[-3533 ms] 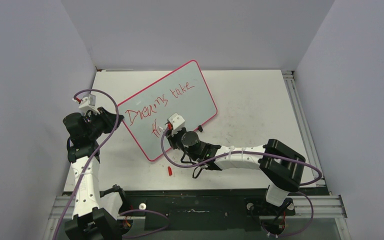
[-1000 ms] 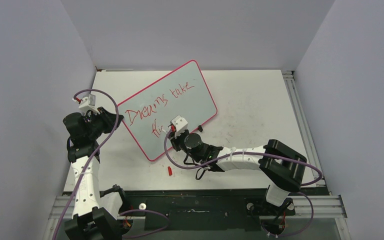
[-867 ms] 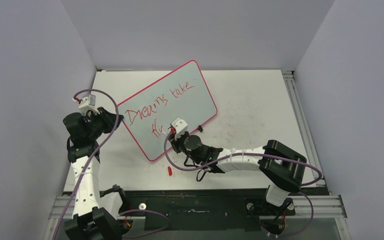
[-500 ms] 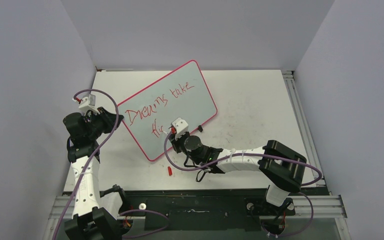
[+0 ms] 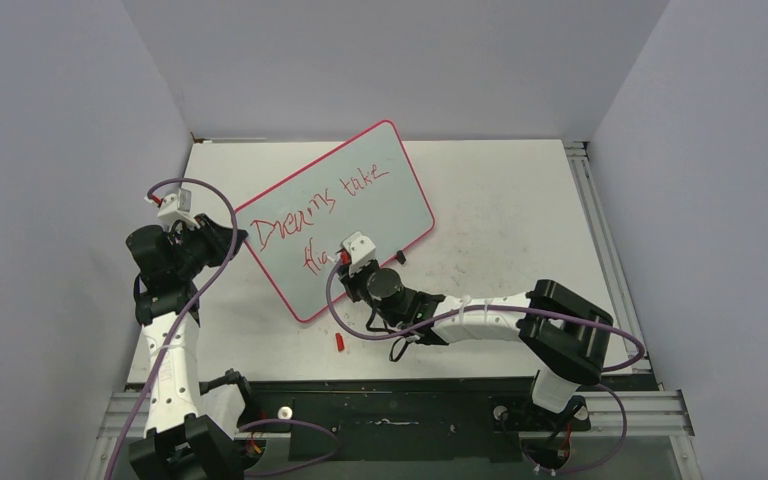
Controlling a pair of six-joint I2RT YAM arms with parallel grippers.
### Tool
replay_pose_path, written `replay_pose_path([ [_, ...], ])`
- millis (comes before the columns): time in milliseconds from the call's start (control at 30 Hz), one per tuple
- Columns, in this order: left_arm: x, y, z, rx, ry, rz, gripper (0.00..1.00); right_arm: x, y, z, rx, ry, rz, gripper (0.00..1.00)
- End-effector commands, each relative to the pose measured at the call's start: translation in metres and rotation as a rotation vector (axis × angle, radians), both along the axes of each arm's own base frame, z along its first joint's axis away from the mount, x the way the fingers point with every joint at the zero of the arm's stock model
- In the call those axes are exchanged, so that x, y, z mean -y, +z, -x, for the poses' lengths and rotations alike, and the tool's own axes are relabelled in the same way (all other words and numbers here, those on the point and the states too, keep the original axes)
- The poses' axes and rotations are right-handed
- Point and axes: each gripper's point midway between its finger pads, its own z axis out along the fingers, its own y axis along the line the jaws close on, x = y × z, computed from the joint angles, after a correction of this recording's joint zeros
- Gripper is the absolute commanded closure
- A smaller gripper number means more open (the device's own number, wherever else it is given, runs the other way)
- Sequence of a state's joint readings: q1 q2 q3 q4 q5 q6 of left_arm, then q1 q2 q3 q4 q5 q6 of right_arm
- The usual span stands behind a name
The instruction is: Write a sentence on the whiteboard
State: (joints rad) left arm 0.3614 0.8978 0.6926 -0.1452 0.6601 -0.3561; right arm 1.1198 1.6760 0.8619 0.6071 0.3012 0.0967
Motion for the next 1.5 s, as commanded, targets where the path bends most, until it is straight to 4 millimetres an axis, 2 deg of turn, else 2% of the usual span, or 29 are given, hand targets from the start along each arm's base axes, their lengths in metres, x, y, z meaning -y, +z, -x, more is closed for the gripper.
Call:
replay_pose_path([
  [0,0.009,0.014,0.000,0.056,-0.049,-0.001,0.87,-0.006,0.036,-0.009,0.054,-0.018,-0.070,0.95],
  [167,0.010,0.014,0.001,0.055,-0.050,0.000,0.87,-0.008,0.034,-0.010,0.053,-0.017,-0.068,0.95],
  [567,0.010,0.015,0.000,0.059,-0.054,0.002,0.87,0.004,0.004,-0.005,0.007,-0.031,-0.009,0.95],
  [1100,0.010,0.015,0.000,0.062,-0.055,0.001,0.87,0.016,-0.031,0.018,-0.077,-0.029,0.020,0.95],
  [1267,0.010,0.015,0.001,0.061,-0.054,0.002,0.87,0.012,-0.031,0.026,-0.080,-0.015,0.016,0.95],
  [1467,0.010,0.015,0.000,0.060,-0.054,0.002,0.87,-0.001,-0.015,0.029,-0.053,0.013,-0.012,0.95],
])
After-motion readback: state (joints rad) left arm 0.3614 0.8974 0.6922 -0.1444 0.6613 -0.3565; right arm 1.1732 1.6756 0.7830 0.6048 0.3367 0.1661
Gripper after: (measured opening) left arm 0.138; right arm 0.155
